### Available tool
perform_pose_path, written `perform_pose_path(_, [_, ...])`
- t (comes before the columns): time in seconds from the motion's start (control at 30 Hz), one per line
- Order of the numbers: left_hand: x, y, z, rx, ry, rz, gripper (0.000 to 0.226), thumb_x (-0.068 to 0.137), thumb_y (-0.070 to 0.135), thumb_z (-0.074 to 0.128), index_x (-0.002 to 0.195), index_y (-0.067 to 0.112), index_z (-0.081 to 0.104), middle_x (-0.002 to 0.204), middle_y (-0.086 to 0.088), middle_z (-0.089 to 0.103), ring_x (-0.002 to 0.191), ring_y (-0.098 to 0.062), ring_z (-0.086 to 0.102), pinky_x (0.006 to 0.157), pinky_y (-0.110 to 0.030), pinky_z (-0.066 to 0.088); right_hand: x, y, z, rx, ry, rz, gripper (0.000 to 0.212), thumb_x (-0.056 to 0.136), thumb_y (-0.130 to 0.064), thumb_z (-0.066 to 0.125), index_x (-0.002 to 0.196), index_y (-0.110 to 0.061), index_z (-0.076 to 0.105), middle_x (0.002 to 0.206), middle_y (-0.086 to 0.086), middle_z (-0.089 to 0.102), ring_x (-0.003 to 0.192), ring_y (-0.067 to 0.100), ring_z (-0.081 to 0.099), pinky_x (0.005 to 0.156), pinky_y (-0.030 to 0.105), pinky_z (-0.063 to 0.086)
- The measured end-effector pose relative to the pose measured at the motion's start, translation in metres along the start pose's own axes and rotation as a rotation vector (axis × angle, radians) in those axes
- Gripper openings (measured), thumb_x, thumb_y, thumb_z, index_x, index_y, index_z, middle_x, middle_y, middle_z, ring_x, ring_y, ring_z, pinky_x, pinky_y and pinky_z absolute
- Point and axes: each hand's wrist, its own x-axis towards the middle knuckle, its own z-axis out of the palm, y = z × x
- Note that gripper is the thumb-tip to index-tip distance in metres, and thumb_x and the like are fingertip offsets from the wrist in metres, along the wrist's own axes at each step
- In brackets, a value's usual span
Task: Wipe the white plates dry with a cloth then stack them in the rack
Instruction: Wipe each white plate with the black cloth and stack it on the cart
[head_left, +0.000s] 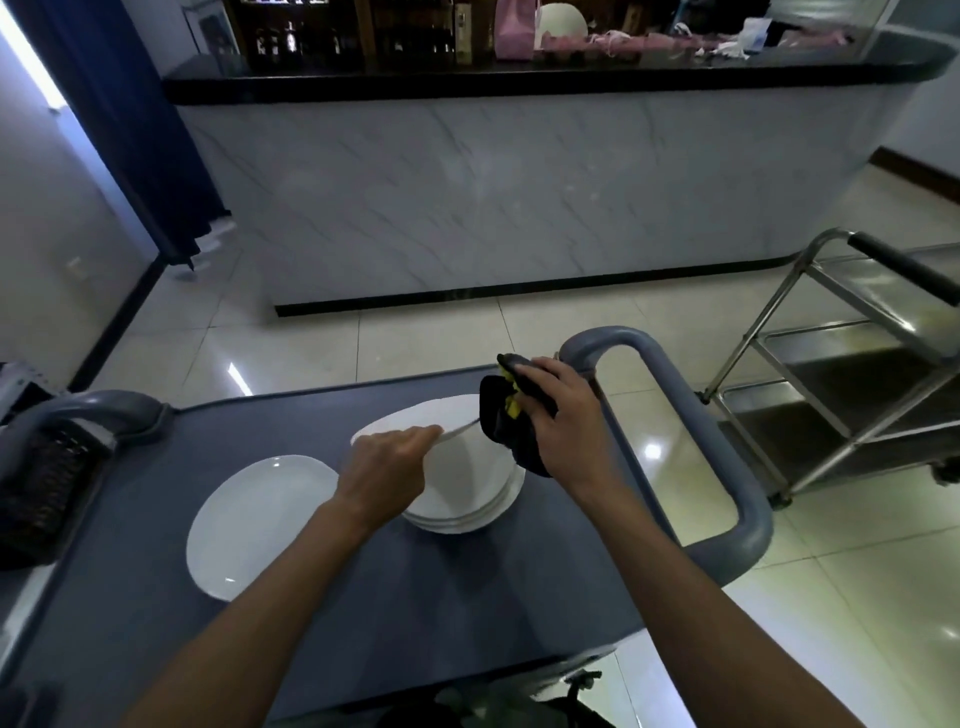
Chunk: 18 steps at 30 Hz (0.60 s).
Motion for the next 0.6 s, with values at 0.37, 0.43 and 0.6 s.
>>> perform_pose_path(0.37, [-0.018, 0.037, 0.031, -0.015, -0.058, 0.057, 0.039, 0.059, -0.010, 0.079, 0.093, 0.008, 0.076, 0.088, -0.007, 0.075, 0.067, -0.029, 0.070, 0.055, -0.034, 0.057, -0.014, 0.034, 0.003, 0.073, -0.053, -0.041, 0.033, 0.091, -0.007, 0.069, 0.124, -0.011, 0.069, 0.125, 0.002, 0.063, 0.115, 0.021, 0.058, 0.099, 0.039, 0.048])
perform_pose_path(0.43, [-0.026, 0.040, 0.039, -0.034, -0.095, 0.043, 0.038, 0.062, -0.009, 0.079, 0.096, 0.008, 0.076, 0.096, -0.008, 0.076, 0.076, -0.030, 0.072, 0.059, -0.039, 0.060, -0.016, 0.040, 0.004, 0.078, -0.060, -0.043, 0.033, 0.092, -0.008, 0.069, 0.125, -0.013, 0.069, 0.125, 0.000, 0.062, 0.115, 0.017, 0.057, 0.100, 0.034, 0.048])
perform_pose_path(0.6, [-0.036, 0.047, 0.054, -0.030, -0.154, -0.012, 0.030, 0.069, -0.005, 0.076, 0.095, 0.010, 0.076, 0.100, -0.005, 0.075, 0.085, -0.031, 0.072, 0.062, -0.039, 0.060, -0.026, 0.055, 0.008, 0.075, -0.097, -0.040, 0.034, 0.091, -0.009, 0.070, 0.124, -0.015, 0.070, 0.124, -0.001, 0.063, 0.114, 0.017, 0.058, 0.099, 0.023, 0.045])
